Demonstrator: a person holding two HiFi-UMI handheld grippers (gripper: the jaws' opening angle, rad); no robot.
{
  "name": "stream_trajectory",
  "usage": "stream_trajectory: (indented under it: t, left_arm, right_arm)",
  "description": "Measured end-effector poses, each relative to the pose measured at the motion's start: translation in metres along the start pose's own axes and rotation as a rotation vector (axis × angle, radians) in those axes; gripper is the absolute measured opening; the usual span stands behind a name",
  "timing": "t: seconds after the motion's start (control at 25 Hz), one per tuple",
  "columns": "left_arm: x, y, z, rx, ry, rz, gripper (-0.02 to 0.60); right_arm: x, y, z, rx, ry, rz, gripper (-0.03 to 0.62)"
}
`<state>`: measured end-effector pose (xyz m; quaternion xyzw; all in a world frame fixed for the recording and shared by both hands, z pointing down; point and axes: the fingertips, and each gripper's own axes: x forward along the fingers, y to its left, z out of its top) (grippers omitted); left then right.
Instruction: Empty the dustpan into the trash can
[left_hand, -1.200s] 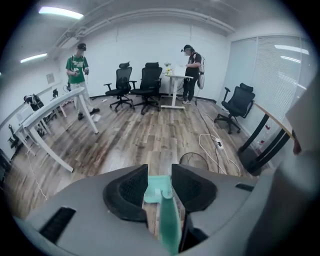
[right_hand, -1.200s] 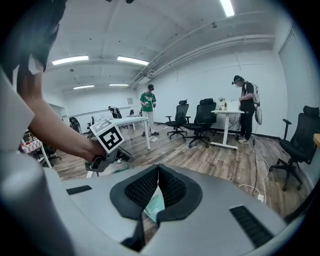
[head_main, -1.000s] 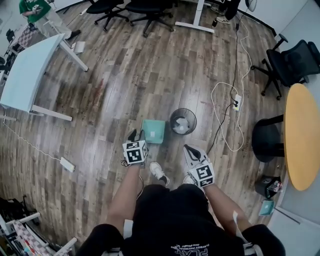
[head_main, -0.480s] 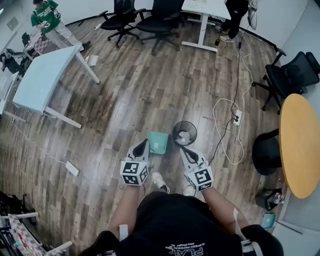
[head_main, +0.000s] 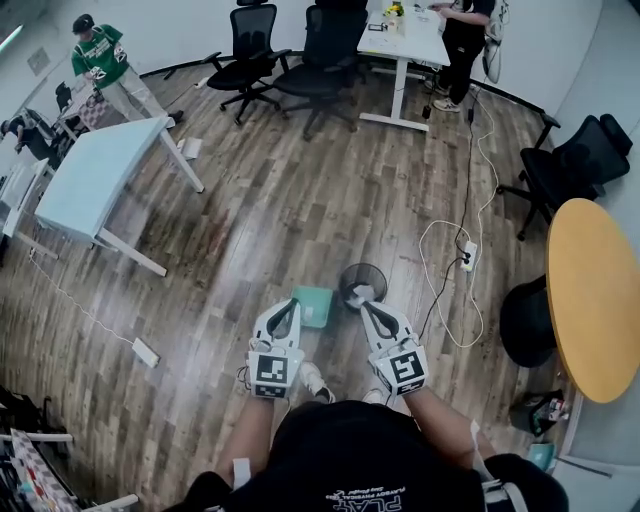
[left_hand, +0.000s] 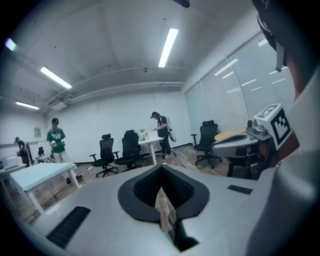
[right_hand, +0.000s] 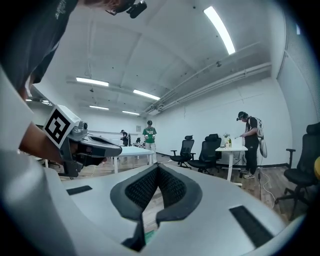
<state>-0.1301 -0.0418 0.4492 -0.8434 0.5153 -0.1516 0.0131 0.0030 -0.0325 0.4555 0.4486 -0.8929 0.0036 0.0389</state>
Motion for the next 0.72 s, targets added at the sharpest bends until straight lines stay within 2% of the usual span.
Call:
stream_trajectory:
  t: [0.16, 0.28, 0.72]
  left_arm:
    - [-0.009, -0.003, 0.001, -0.057, -0.009, 0.031, 0.023]
    - [-0.018, -0.012, 0.005, -0.072, -0.027, 0.03, 0.021]
    - [-0.024, -0.045, 0.003, -0.092, -0.023, 0.006, 0.023]
  right_arm:
    - [-0.014, -0.01, 0.007, -0.024, -0.024, -0.055, 0.023]
    - [-0.023, -0.018, 0.011, -0.041, -0.045, -0.1, 0.023]
    - [-0.05, -0.025, 0.007, -0.035, -0.048, -0.121, 0.023]
